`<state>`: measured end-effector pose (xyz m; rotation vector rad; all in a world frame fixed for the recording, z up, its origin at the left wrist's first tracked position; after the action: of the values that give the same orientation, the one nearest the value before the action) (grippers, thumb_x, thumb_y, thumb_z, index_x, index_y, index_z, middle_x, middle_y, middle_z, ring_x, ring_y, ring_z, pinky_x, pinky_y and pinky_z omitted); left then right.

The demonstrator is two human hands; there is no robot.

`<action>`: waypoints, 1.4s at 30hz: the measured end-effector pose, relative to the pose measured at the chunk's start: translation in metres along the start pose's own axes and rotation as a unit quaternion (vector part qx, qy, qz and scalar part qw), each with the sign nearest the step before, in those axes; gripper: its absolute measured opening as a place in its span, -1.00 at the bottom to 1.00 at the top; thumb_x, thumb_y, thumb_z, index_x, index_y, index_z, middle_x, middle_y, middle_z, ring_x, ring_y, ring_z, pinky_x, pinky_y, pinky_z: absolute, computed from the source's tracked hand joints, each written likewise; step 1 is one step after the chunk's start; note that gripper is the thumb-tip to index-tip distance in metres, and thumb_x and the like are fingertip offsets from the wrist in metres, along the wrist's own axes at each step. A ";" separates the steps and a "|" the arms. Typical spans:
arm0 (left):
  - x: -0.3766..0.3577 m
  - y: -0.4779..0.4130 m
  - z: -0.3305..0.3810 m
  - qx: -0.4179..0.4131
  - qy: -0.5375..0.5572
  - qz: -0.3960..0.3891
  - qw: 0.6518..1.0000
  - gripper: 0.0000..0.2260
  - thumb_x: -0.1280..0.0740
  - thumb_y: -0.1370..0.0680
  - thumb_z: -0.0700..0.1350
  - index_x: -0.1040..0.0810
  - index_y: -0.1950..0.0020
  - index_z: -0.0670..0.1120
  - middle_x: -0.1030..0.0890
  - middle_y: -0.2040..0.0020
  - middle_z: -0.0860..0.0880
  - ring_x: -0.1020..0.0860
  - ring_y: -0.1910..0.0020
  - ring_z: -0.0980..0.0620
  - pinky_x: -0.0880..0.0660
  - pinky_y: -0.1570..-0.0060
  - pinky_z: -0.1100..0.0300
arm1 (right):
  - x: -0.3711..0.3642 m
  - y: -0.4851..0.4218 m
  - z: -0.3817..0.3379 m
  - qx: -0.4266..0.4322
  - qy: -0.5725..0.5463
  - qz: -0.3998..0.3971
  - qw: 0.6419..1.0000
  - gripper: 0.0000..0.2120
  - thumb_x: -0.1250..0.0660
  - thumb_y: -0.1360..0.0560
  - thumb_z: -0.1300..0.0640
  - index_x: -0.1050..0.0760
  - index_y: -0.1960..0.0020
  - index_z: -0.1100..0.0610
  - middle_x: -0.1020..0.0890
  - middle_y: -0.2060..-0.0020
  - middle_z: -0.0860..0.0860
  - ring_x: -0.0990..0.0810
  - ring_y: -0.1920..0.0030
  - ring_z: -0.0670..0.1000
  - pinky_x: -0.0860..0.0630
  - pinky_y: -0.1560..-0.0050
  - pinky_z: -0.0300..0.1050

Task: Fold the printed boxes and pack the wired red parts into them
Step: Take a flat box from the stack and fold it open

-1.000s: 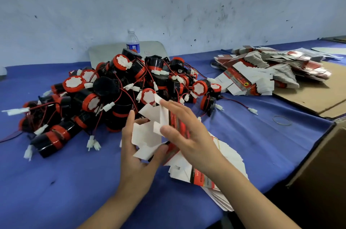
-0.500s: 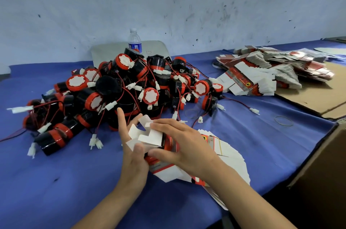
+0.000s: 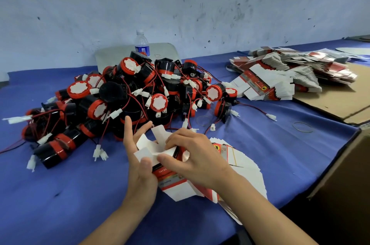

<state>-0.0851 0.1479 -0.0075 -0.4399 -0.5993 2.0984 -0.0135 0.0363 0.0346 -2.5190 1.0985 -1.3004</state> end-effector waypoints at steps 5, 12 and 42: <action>0.000 0.002 -0.005 -0.012 0.010 -0.012 1.000 -0.24 -0.24 -0.36 0.49 -0.06 -0.49 0.37 -0.35 -0.44 0.06 -0.49 -0.31 -0.04 -0.54 -0.14 0.12 | -0.010 0.001 -0.004 -0.067 -0.109 -0.063 0.990 -0.61 -0.15 -0.38 -0.09 -0.65 0.00 0.05 -0.55 -0.15 -0.24 -0.34 -0.15 -0.12 -0.24 -0.15 -0.32; 0.002 0.002 -0.007 -0.038 0.021 -0.015 0.999 -0.25 -0.30 -0.38 0.43 -0.10 -0.50 0.33 -0.34 -0.44 0.00 -0.36 -0.39 -0.23 -0.42 -0.25 -0.08 | -0.011 0.004 -0.010 -0.093 -0.222 -0.079 0.967 -0.78 -0.16 -0.35 0.03 -0.56 0.14 0.00 -0.28 -0.30 -0.45 -0.15 -0.32 -0.12 -0.14 -0.36 -0.04; 0.003 0.002 -0.003 0.018 -0.007 0.014 1.000 -0.42 -0.16 -0.59 -0.05 -0.01 -0.46 0.45 -0.48 -0.33 0.05 -0.50 -0.28 -0.08 -0.47 -0.26 0.00 | -0.020 0.007 -0.009 -0.024 -0.123 -0.009 0.992 -0.72 -0.29 -0.46 0.02 -0.53 -0.16 -0.01 -0.59 0.00 -0.17 -0.36 -0.22 -0.05 -0.34 -0.24 -0.17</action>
<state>-0.0865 0.1506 -0.0117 -0.4151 -0.5666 2.1372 -0.0314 0.0454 0.0239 -2.6388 1.0670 -0.9446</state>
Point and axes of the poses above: each hand's wrist, its own y-axis away from the middle knuckle, its own x-axis out of the back of the hand, z = x × y, the point moved 1 cm from there along -y, towards the middle knuckle
